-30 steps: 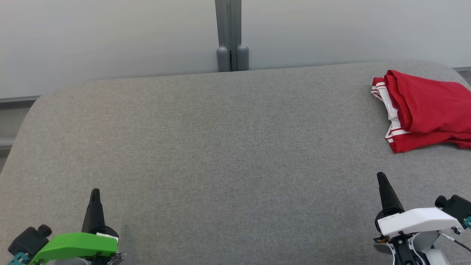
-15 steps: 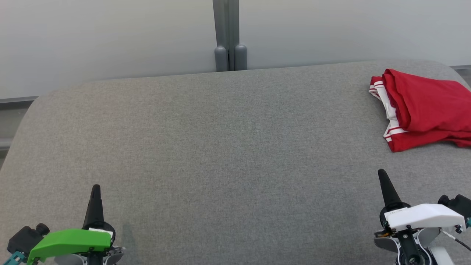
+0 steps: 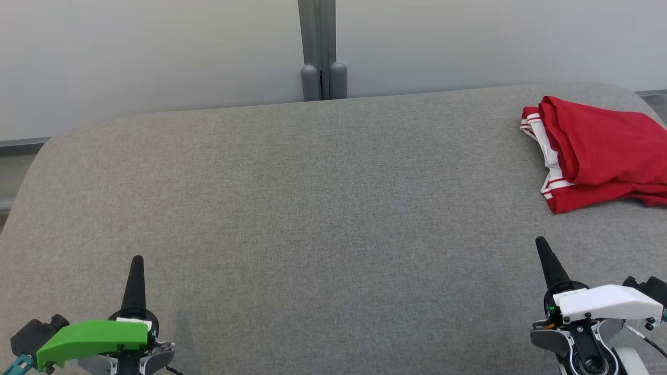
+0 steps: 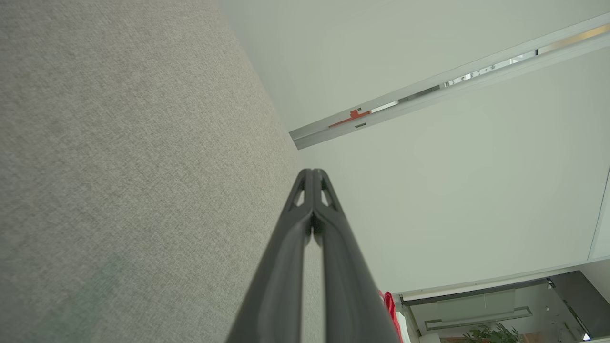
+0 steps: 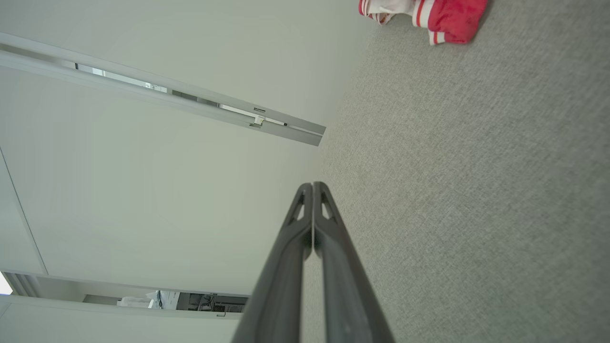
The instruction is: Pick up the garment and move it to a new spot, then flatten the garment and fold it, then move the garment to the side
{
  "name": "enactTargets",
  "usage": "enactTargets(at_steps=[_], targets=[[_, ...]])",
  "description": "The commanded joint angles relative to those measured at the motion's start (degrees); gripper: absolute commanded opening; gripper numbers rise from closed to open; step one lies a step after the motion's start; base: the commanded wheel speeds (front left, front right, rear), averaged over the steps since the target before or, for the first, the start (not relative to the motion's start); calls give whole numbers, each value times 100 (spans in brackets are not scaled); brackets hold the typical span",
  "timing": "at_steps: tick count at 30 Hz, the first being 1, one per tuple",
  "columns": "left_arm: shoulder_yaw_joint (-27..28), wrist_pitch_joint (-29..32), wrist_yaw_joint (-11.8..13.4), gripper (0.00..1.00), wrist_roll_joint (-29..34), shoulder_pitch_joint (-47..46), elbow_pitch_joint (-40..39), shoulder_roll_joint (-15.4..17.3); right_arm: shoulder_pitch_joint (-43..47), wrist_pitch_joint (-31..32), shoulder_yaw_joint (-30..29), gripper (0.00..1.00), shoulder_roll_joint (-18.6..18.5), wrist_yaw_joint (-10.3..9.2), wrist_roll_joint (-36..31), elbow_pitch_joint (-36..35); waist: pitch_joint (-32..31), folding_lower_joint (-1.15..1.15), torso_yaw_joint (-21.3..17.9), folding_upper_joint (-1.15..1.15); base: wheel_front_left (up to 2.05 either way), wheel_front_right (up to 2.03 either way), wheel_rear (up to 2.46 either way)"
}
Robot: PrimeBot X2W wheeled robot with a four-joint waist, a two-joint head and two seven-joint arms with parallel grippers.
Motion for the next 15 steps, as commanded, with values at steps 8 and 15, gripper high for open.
enactTargets(at_steps=[8,15], targets=[[33,125,-13,0,-510,-172,-57,51,-160,137,-83,0,11,3,476,5,6,0,-22,0,0,0,0],[37,218,-14,0,-851,-207,-55,52,-188,234,-131,0,27,3,793,24,11,0,-41,0,0,0,0]])
